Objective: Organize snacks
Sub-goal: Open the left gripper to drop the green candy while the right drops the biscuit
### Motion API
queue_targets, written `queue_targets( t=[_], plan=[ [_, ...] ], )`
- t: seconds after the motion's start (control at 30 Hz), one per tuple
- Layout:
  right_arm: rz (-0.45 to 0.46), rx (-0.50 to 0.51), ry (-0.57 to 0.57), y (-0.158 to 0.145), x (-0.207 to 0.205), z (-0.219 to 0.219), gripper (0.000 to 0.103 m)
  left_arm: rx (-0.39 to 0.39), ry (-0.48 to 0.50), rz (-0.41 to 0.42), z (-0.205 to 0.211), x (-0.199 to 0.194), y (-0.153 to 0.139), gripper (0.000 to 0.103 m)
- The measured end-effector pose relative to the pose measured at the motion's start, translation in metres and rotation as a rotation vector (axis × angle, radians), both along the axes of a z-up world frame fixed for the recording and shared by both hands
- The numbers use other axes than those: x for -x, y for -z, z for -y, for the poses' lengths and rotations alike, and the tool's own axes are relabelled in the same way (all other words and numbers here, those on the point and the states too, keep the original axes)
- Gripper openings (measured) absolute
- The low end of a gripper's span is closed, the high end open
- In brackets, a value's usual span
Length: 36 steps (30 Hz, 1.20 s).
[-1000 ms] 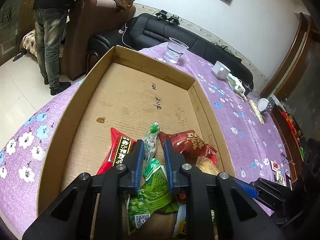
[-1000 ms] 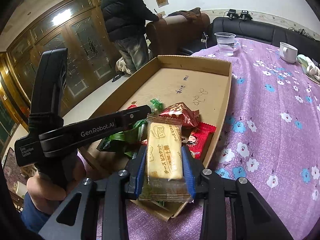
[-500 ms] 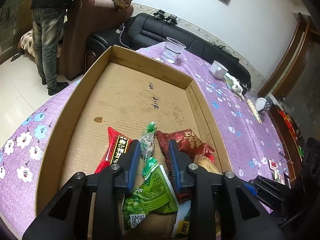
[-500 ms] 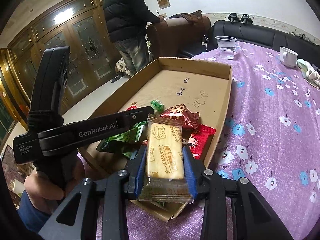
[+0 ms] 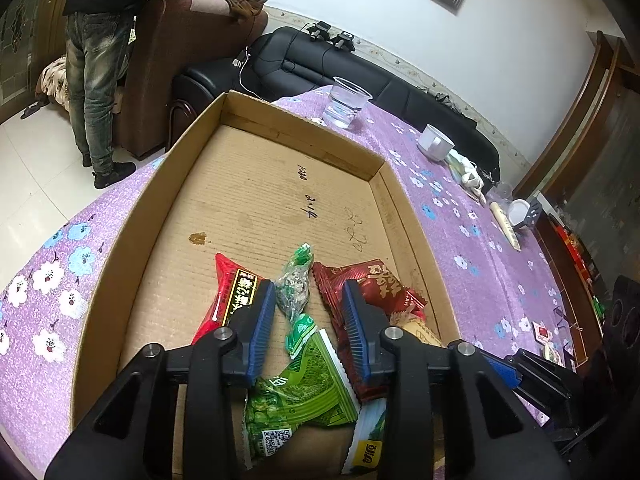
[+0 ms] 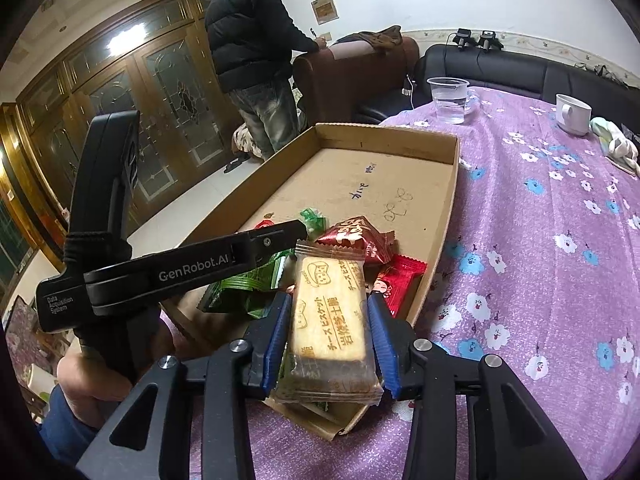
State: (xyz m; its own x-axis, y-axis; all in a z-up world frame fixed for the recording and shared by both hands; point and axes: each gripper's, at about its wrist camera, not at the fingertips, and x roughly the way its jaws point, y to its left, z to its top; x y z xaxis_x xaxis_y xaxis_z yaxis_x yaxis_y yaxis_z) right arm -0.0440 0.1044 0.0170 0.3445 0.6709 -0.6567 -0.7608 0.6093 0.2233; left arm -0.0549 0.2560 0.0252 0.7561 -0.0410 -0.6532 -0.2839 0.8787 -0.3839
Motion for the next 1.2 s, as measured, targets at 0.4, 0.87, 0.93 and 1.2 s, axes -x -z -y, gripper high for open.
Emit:
queue_targets(
  t=[0.4,0.87,0.93,1.2],
  plan=[
    [-0.044,-0.079,0.073,-0.011,-0.015,0.021,0.046,-0.003,-0.006,0.018,0.001,0.002,-0.003,0.032],
    [-0.121,-0.146,0.133,-0.043,-0.021,0.067,0.053,-0.021,-0.004,0.047,0.010,0.014,-0.020,0.043],
    [-0.118,-0.152,0.141,-0.047,-0.022,0.076,0.053,-0.032,0.009,0.054,0.016,0.015,-0.025,0.043],
    [-0.105,-0.164,0.188,-0.057,-0.025,0.118,0.053,-0.054,0.065,0.062,0.040,0.013,-0.037,0.043]
  ],
)
